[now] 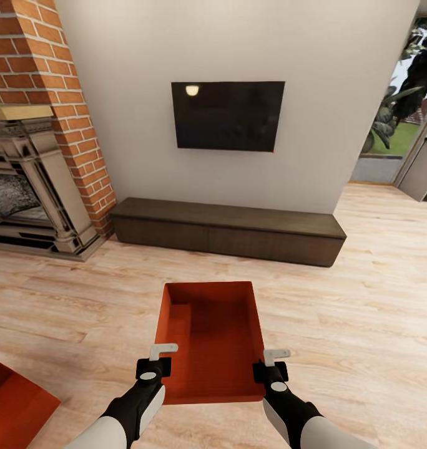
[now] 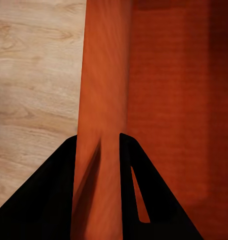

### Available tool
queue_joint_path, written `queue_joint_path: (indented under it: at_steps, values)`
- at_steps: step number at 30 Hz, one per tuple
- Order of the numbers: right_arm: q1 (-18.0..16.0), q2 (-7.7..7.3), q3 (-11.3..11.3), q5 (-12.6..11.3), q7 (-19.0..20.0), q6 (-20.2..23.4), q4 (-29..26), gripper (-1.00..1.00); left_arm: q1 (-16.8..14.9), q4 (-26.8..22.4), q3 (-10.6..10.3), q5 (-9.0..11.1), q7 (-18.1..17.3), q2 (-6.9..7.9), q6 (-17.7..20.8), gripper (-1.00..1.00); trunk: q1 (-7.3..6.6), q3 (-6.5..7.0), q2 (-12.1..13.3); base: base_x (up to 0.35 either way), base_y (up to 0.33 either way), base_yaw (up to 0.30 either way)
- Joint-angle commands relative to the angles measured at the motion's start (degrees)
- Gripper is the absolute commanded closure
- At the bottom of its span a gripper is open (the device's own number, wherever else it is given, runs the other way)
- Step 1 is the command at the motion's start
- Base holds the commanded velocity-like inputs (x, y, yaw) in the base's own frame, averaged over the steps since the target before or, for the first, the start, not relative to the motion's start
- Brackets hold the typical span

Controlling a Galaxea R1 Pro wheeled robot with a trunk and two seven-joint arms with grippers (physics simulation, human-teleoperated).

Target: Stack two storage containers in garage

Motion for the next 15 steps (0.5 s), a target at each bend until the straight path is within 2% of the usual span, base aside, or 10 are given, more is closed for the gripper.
queue_joint_path:
  at_steps: [1,15]
  values:
    - [-0.1,0.42,-0.7,-0.2,-0.1,-0.2,-0.1,1.0,0.0,-0.1,0.2,0.4,0.4,0.0,0.2,1.0,0.0,0.05,0.0,0.0,0.0,0.0]
    - [-0.1,0.42,-0.7,-0.2,-0.1,-0.2,-0.1,1.0,0.0,-0.1,0.2,0.4,0.4,0.0,0.2,1.0,0.0,1.36,0.0,0.0,0.0,0.0]
